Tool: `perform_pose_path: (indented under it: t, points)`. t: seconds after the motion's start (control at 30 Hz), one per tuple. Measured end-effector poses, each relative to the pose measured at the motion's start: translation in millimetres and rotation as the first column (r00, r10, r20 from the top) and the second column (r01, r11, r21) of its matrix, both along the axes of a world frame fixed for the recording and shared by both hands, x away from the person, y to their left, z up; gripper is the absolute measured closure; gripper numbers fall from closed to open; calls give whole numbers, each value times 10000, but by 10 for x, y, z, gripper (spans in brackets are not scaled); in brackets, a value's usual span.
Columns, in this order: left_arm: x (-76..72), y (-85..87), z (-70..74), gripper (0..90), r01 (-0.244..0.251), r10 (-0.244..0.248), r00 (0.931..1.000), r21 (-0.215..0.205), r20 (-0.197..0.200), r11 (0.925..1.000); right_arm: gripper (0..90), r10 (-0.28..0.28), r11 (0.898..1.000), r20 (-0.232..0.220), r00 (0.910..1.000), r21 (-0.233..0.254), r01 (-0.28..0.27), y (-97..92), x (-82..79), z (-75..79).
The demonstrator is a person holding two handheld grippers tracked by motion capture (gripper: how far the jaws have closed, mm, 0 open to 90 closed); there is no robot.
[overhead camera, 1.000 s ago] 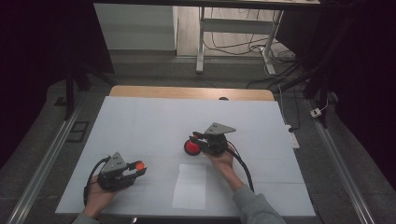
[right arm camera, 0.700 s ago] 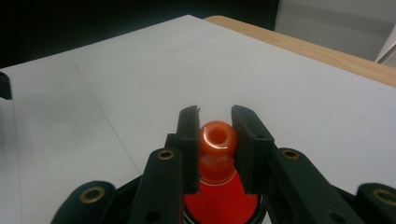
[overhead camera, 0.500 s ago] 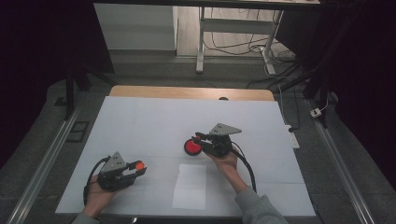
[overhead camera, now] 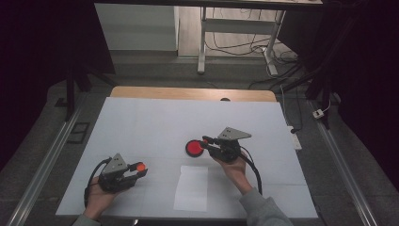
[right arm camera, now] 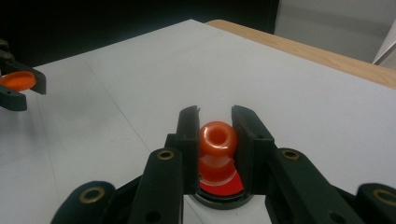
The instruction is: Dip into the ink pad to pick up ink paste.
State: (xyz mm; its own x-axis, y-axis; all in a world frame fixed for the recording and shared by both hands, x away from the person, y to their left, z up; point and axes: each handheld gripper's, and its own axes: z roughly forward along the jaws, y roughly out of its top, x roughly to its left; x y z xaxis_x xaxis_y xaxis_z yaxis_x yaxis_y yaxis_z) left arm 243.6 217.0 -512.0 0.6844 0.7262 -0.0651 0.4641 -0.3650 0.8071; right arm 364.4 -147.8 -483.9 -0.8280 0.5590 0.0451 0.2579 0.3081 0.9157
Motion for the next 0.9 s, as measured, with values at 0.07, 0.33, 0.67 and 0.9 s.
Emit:
perform_pose_path:
  t: [0.07,0.33,0.67,0.9]
  points:
    - [1,0,0,647,-8,8,10000,0,-3,10000,718,-6,10000,-1,10000,26,6,-20,-13,9]
    - [0,0,-1,647,-8,8,10000,-4,4,10000,718,9,10000,-32,10000,53,-9,-103,-106,28]
    - [5,2,-3,647,-62,62,10000,-18,8,10000,718,91,9999,-1,10000,78,-91,-247,-263,77]
    - [7,7,-2,647,-68,68,10000,-21,18,10000,717,221,9997,-5,9998,83,-221,-296,-349,94]
